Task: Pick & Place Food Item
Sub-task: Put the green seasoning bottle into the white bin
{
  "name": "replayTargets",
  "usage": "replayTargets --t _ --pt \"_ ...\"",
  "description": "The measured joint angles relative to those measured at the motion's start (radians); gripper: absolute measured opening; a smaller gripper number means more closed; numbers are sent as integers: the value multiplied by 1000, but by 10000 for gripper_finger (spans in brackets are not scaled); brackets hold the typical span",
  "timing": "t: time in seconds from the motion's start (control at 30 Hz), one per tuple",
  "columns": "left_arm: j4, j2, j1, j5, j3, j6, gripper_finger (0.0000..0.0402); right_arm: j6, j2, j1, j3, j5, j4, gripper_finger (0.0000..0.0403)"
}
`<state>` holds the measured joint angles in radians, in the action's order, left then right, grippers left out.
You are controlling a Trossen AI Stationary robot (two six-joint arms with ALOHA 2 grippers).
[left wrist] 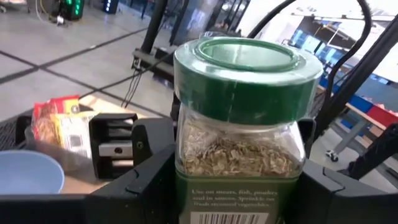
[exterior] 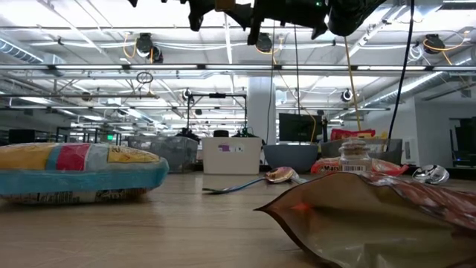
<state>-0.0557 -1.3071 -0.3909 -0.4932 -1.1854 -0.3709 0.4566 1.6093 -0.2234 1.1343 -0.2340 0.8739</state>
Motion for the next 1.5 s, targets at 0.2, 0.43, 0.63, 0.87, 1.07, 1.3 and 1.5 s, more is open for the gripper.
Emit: replayTargets --t 0.2,0.43,0.63,0.87,1.07,1.3,1.5 --pt "-34 -8 14 27 0 -1 241 2 0 0 0 0 31 192" --pt "-54 -9 23 68 0 -6 241 3 0 0 0 -1 39 192" --pt "-76 -23 27 72 0 -18 241 6 0 0 0 -2 44 192" --pt "-129 -59 36 62 0 -32 230 12 -1 1 0 -7 49 192" --pt "-129 -60 34 55 0 -20 210 17 -1 1 0 -5 47 192" --pt "-127 -59 29 50 0 -22 210 27 -1 -3 0 -4 43 197" --pt "-25 -25 -5 52 2 -5 208 119 -1 -31 2 -87 -17 282"
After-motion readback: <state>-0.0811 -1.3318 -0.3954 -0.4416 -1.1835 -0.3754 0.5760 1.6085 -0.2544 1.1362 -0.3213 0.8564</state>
